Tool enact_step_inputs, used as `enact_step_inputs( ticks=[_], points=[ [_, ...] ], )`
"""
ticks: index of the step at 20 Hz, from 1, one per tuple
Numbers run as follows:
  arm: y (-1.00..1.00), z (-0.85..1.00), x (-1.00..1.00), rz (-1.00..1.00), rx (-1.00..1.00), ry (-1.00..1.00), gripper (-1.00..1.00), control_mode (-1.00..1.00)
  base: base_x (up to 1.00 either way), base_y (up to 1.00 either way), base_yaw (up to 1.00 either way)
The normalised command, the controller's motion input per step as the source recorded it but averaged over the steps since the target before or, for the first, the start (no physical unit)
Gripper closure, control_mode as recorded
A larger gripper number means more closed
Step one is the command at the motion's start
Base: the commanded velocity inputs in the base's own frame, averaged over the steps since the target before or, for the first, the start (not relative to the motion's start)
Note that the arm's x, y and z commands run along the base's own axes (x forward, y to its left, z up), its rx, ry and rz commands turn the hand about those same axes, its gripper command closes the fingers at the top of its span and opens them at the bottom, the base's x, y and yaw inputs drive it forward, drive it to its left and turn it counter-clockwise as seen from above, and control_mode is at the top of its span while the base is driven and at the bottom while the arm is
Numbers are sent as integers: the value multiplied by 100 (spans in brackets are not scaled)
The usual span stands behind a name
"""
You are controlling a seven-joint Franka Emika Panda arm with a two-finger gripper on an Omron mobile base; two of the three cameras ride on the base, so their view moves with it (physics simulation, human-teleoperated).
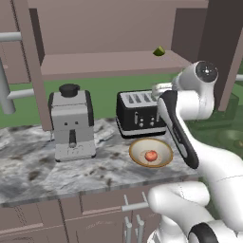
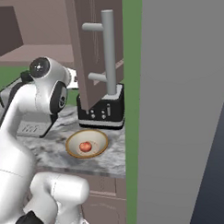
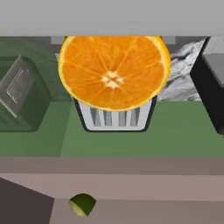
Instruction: Open the cabinet. Pick the peach and orange from the cabinet and place them into the bowl. Then close the cabinet.
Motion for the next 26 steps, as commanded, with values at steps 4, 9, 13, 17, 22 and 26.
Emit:
enact_step_inputs(
  ticks=[4,9,13,17,22,26],
  points=[
    [64,-52,-74,3,-13,22,100,-100,0,0,0],
    [22,-16,-8,3,-6,8,100,-100,0,0,0],
    [0,-28,0,0,0,8,100,-100,0,0,0],
    [0,-70,3,0,0,27,100,-100,0,0,0],
    [0,-59,19,0,0,19,100,-100,0,0,0],
    [0,-46,30,0,0,9,100,-100,0,0,0]
  ],
)
